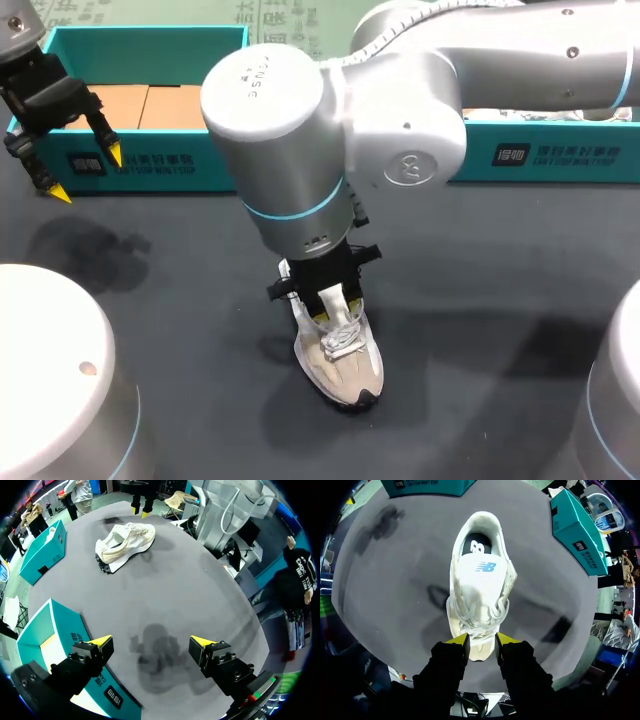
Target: Take the shoe out of the shoebox, open the shoe tongue, remove and reinsert the insole, then place the shoe into the shoebox
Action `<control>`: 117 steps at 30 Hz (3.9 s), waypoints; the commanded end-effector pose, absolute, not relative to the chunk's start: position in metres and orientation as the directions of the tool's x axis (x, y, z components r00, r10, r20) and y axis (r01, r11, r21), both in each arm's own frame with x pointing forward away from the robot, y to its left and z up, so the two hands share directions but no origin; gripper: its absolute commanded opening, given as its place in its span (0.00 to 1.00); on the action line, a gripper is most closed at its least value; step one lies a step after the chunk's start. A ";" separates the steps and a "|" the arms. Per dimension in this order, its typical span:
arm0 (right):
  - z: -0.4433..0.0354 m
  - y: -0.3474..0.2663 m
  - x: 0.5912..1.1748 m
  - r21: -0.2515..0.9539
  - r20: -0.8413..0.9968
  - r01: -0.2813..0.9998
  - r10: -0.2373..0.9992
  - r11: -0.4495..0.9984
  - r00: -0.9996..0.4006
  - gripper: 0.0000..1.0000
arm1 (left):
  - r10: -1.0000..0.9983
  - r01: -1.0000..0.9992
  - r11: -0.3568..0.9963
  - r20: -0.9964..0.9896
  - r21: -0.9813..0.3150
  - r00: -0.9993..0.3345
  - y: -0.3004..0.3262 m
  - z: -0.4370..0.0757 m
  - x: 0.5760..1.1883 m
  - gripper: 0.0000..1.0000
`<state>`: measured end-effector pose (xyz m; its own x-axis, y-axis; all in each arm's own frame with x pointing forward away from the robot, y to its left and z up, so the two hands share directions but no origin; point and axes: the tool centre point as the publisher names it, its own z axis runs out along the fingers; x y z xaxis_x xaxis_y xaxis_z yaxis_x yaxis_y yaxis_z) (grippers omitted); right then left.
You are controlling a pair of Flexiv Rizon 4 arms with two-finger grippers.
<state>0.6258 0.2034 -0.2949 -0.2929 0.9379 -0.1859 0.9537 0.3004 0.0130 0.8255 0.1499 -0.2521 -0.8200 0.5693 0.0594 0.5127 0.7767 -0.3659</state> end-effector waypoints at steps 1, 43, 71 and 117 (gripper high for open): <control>-0.300 0.205 0.632 0.010 -0.180 0.949 0.934 0.315 -0.308 0.31 | 0.569 0.513 0.778 0.060 -0.363 -0.820 0.150 -0.252 0.825 1.00; -0.341 0.201 0.701 0.017 -0.114 0.888 0.884 0.459 -0.454 0.31 | 0.569 0.513 0.778 0.060 -0.363 -0.820 0.150 -0.252 0.825 1.00; -0.254 0.243 0.723 0.085 -0.199 0.234 0.247 0.969 -0.948 1.00 | 0.569 0.513 0.778 0.060 -0.363 -0.820 0.150 -0.252 0.825 1.00; -0.321 0.241 0.808 -0.045 -0.215 -0.193 -0.199 0.980 -0.956 1.00 | 0.569 0.513 0.778 0.060 -0.363 -0.820 0.150 -0.252 0.825 1.00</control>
<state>0.8048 0.2450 -0.3140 -0.9567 -0.1939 -0.2170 -0.1844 0.9808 -0.0633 0.8255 0.1499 -0.2520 -0.8200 0.5693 0.0594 0.5127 0.7767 -0.3659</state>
